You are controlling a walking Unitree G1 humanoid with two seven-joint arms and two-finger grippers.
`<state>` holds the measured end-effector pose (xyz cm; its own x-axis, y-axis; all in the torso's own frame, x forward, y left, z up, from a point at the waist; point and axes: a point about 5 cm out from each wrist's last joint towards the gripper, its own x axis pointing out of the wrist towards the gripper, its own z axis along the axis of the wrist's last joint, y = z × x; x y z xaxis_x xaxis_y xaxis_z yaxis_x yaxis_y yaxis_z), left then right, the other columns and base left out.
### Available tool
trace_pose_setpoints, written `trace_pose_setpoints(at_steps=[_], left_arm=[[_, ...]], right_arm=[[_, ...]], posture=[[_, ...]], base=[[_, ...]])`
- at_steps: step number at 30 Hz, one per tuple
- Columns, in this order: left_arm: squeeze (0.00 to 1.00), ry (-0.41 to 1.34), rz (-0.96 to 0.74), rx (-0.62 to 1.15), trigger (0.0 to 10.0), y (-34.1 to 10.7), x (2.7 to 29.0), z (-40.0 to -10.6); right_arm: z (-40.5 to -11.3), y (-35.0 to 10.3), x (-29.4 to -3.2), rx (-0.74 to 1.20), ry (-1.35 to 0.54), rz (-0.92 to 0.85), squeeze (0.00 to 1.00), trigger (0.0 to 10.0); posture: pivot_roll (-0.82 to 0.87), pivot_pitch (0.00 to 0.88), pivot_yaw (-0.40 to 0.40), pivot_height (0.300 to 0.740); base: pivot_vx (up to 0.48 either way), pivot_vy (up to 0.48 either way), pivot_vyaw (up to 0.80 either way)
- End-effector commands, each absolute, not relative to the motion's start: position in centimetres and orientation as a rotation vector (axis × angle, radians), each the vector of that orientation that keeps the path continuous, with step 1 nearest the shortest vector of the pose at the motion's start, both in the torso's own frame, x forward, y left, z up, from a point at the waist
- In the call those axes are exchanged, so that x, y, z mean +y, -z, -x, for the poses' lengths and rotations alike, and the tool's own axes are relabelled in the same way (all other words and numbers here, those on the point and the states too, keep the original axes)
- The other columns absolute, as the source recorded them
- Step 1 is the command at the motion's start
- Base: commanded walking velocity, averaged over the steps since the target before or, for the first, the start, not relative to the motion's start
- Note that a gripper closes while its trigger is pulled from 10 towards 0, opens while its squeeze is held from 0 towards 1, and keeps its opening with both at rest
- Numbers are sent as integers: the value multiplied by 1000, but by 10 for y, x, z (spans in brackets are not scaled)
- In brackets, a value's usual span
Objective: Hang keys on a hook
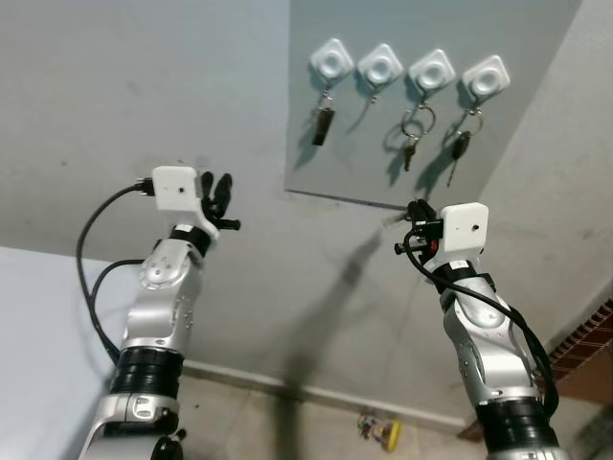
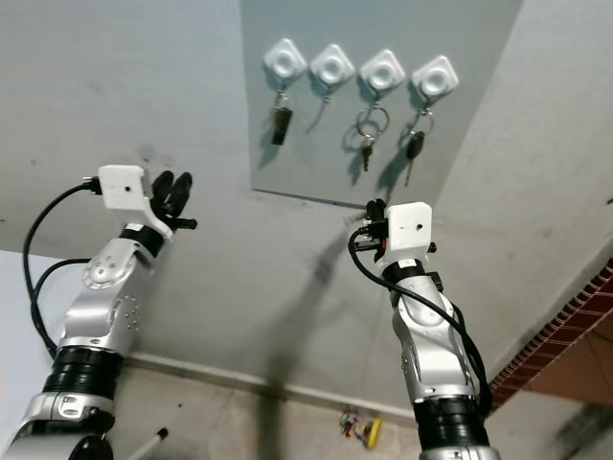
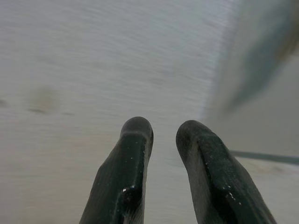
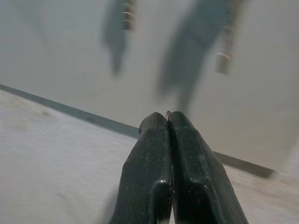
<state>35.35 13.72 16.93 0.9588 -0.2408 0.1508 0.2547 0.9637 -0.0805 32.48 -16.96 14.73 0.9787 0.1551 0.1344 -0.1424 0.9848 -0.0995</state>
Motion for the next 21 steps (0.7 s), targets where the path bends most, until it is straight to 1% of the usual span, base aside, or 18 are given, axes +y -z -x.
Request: trace_pose_setpoints(at_steps=[1,2,4,7,14,21], left_arm=[[0,263,71,-176,10000,-179,143,-353],[0,318,51,-191,10000,-183,137,-351],[0,360,39,-199,10000,-185,132,-350],[0,449,1,-227,10000,-192,116,-348],[0,539,-41,-269,10000,-204,96,-350],[0,590,-81,-303,10000,-215,86,-350]], right_arm=[[-327,-155,-164,-170,-187,82,0,10000],[-328,-159,-160,-180,-233,87,0,10000],[-328,-162,-156,-188,-274,95,0,10000],[-332,-178,-147,-238,-365,86,0,10000],[-347,-205,-138,-311,-421,59,0,10000],[-361,-232,-129,-381,-453,41,0,10000]], posture=[[-64,0,-19,740],[-64,0,-18,740],[-64,0,-18,740],[-69,0,-18,740],[-70,0,-17,740],[-66,0,-15,740]], base=[[0,0,0],[0,0,0],[0,0,0],[0,0,0],[0,0,0],[0,0,0]])
